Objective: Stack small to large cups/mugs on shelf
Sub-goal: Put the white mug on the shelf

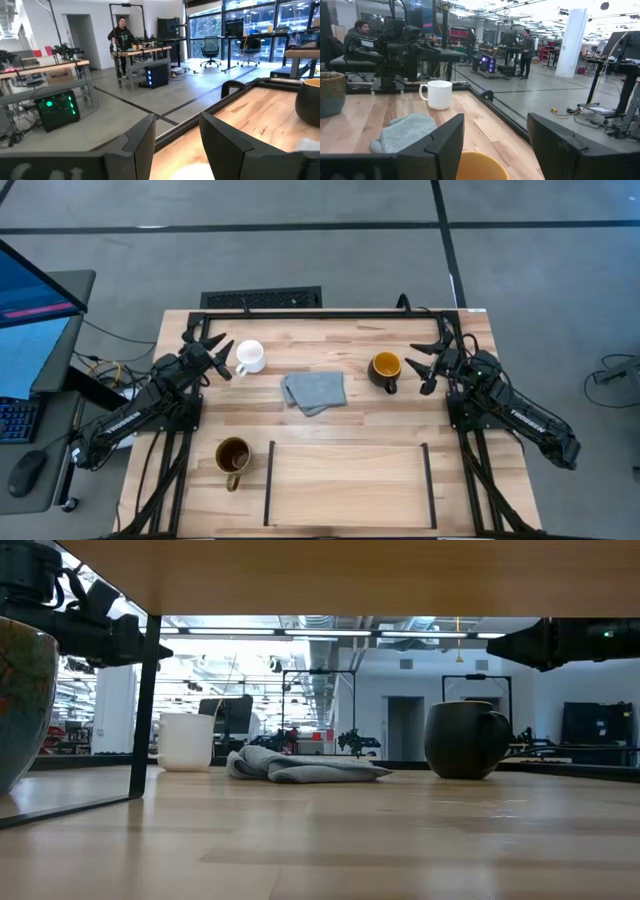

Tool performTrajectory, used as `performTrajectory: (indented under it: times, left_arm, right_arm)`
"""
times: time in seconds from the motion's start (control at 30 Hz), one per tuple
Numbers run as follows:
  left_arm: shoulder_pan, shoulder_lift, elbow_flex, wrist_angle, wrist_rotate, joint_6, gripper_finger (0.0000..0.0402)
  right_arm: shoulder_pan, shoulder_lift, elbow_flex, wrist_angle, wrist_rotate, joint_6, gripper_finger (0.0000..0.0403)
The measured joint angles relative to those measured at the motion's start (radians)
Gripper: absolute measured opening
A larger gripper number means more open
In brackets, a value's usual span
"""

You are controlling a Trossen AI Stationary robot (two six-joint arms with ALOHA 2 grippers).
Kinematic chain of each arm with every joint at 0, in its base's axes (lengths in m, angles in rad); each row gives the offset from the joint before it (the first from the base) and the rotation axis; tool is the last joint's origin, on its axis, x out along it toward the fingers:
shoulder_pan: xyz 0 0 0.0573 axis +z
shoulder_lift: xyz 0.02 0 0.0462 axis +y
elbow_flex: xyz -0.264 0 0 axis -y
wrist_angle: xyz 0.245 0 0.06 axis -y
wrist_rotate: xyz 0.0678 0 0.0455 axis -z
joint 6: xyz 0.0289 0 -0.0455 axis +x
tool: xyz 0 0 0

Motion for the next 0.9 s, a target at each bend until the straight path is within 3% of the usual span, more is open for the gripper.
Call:
performTrajectory:
  times: [0.9]
  left_arm:
    - [0.0, 0.0, 0.0, 0.0, 0.0, -0.001, 0.0146]
  right_arm:
    - [-0.002, 0.0, 0.0, 0.0, 0.0, 0.0, 0.024]
